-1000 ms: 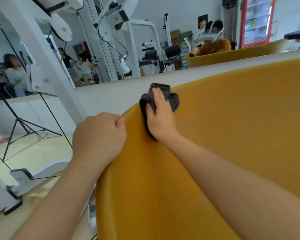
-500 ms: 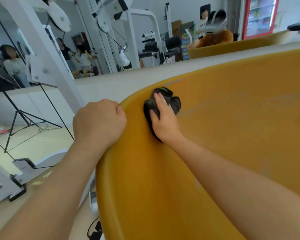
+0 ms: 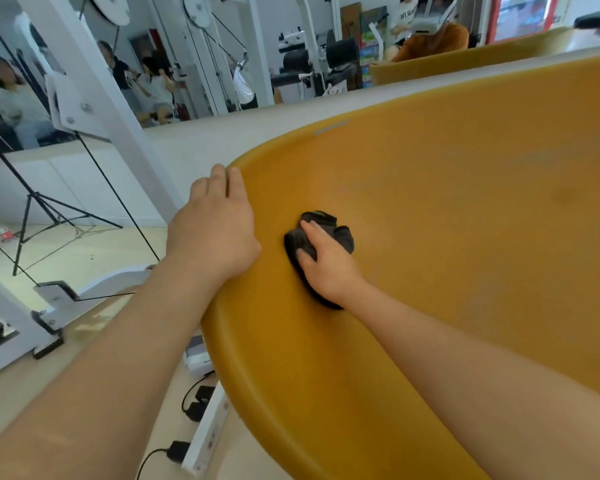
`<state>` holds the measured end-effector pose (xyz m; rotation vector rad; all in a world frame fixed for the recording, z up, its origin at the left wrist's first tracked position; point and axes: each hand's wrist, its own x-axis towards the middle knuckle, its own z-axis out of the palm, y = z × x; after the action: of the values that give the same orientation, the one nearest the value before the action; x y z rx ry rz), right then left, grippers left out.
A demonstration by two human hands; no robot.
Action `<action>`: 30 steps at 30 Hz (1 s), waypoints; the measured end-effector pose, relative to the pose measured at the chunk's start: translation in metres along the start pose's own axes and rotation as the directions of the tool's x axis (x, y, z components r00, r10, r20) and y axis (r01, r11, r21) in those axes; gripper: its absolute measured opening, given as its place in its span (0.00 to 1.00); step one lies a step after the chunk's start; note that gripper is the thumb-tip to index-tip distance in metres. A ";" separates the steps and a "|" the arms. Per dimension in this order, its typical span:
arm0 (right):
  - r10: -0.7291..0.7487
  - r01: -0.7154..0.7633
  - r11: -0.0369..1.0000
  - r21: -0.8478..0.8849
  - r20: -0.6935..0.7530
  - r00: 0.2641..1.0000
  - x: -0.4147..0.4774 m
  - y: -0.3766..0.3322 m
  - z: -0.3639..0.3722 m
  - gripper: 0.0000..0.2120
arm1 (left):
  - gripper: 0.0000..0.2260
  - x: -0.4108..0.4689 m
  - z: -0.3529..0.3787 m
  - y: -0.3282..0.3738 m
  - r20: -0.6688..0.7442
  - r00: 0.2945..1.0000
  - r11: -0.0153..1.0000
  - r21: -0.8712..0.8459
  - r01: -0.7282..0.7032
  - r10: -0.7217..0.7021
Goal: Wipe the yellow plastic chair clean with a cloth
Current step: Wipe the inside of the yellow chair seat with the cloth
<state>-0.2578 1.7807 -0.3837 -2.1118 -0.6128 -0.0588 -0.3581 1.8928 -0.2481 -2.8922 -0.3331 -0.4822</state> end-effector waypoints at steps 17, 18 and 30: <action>0.133 -0.058 0.895 -0.442 0.141 0.981 -0.046 0.099 -0.045 0.27 | 0.36 -0.108 0.022 0.072 0.521 0.836 0.893 0.274 -0.356 0.173; 0.125 -0.031 0.891 -0.452 0.179 0.976 -0.056 0.098 -0.048 0.28 | 0.35 -0.114 0.023 0.076 0.542 0.820 0.888 0.266 -0.376 0.185; -0.008 0.194 0.872 -0.449 0.383 0.924 -0.087 0.100 -0.062 0.26 | 0.21 -0.125 0.037 0.082 0.430 0.837 0.844 0.255 -0.472 0.338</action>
<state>-0.2778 1.6505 -0.4470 -2.5994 -1.0236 0.1491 -0.4416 1.7995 -0.3369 -2.5677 0.1530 0.1889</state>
